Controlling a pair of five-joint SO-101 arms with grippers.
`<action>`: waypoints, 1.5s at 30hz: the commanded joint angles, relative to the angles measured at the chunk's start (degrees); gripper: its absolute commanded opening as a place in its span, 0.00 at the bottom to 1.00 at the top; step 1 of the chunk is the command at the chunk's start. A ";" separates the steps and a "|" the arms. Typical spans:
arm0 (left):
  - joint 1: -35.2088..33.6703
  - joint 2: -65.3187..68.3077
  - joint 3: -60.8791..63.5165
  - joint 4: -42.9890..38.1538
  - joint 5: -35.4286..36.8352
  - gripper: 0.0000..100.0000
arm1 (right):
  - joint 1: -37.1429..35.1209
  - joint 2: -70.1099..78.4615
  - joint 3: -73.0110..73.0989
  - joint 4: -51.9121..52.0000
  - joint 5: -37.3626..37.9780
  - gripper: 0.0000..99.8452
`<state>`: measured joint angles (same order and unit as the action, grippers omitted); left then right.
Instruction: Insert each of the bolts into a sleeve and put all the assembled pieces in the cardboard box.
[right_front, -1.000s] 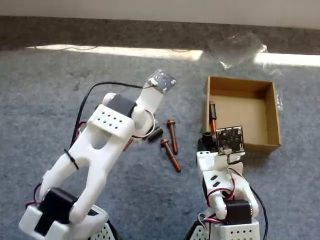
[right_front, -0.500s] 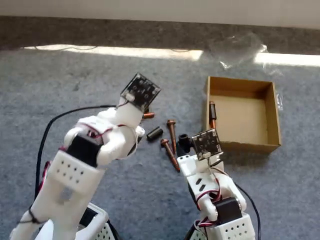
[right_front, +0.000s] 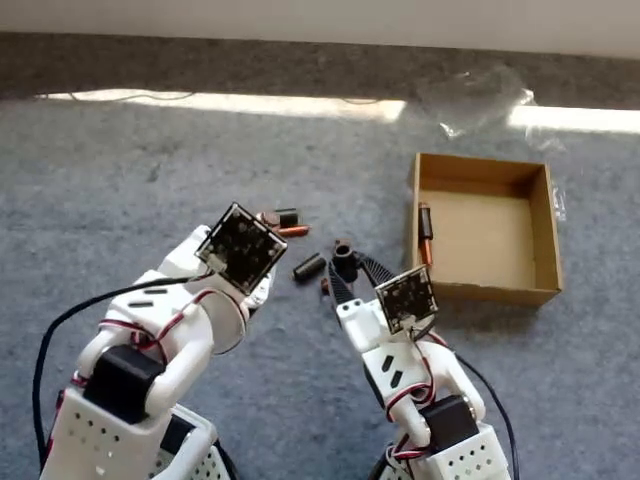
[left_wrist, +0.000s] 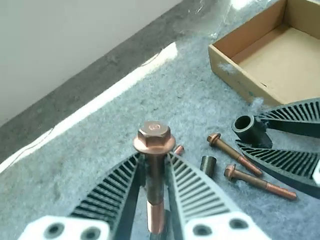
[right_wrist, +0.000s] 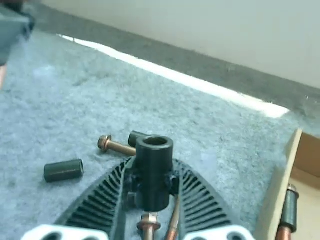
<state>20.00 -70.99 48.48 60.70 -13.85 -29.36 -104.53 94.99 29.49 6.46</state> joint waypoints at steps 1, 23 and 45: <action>-2.59 -3.56 -0.57 -1.85 -0.88 0.00 | -0.66 -0.48 -0.57 -7.08 -0.26 0.00; -6.64 -6.99 1.98 -2.99 -1.14 0.00 | -0.31 -0.57 2.95 -14.20 -5.54 0.00; -6.64 -7.25 1.98 -10.55 -0.97 0.01 | -5.49 -0.48 8.22 -20.00 -4.84 0.00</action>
<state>14.29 -77.41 51.21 52.26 -14.55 -32.18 -104.44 95.60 11.47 1.19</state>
